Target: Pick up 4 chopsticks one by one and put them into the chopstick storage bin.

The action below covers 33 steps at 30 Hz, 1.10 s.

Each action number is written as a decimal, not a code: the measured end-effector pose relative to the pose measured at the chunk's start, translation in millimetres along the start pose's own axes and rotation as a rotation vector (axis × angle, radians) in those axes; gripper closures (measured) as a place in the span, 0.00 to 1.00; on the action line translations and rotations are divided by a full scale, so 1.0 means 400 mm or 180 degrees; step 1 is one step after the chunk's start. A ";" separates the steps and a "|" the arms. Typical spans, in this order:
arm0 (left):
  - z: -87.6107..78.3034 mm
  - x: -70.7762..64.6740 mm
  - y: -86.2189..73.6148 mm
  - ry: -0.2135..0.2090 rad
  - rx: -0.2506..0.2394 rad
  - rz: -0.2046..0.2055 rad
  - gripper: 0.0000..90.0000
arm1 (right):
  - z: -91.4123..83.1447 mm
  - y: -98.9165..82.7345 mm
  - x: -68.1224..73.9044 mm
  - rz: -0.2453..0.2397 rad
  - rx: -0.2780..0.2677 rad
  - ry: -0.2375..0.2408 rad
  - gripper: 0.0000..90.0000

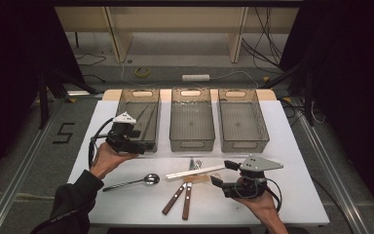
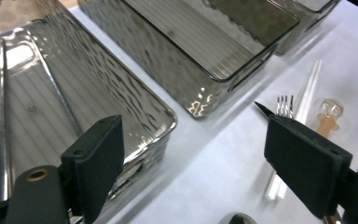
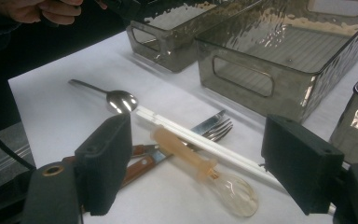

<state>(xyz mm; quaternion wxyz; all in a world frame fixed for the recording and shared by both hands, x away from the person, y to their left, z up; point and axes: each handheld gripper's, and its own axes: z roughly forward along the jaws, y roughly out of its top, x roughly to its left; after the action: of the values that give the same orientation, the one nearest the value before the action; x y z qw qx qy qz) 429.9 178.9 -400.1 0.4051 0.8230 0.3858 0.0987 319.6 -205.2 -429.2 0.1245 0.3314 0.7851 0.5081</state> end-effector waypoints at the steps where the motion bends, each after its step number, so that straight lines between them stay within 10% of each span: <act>1: 0.002 -0.005 0.000 -0.0021 0.0012 0.0014 0.22 | 0.000 0.000 0.000 -0.0009 0.0007 -0.0007 0.28; 33: 0.145 -0.127 0.012 -0.0343 0.0764 0.0627 0.31 | 0.007 -0.002 0.002 -0.0010 0.0056 0.0053 0.28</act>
<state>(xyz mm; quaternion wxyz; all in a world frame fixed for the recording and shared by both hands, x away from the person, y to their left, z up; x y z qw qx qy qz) 425.6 106.5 -426.7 0.3122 0.9035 0.2900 0.0470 320.2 -202.8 -430.9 0.1159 0.3270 0.7911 0.5037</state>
